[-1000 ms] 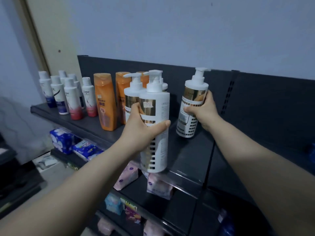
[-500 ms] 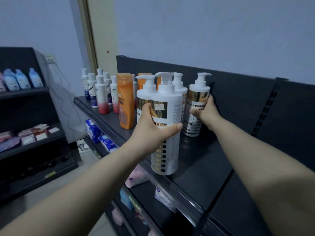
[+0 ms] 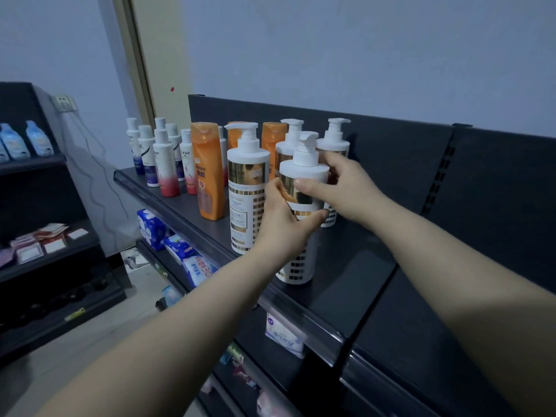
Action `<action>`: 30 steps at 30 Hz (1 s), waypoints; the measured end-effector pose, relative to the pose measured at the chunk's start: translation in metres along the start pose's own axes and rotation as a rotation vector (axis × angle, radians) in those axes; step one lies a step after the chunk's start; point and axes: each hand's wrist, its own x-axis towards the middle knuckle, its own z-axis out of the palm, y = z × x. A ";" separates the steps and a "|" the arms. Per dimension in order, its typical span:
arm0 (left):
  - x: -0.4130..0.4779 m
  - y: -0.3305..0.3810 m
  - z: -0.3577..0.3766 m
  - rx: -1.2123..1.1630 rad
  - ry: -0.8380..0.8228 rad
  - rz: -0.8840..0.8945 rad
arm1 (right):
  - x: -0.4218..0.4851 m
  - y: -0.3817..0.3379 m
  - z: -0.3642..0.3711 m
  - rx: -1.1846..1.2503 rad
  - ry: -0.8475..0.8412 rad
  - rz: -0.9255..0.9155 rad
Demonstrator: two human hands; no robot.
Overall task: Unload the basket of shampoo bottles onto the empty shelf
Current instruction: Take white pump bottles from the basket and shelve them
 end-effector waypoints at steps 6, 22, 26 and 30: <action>0.002 -0.013 -0.037 -0.011 -0.242 -0.049 | -0.009 -0.002 -0.005 -0.005 -0.071 -0.002; -0.030 -0.037 -0.074 0.189 -0.324 0.235 | -0.092 -0.009 0.034 -0.541 0.350 0.173; -0.049 -0.037 -0.081 0.263 -0.409 0.411 | -0.136 -0.031 0.058 -0.719 0.310 0.300; -0.080 -0.042 -0.077 0.388 -0.493 0.587 | -0.185 -0.055 0.085 -0.824 0.371 0.405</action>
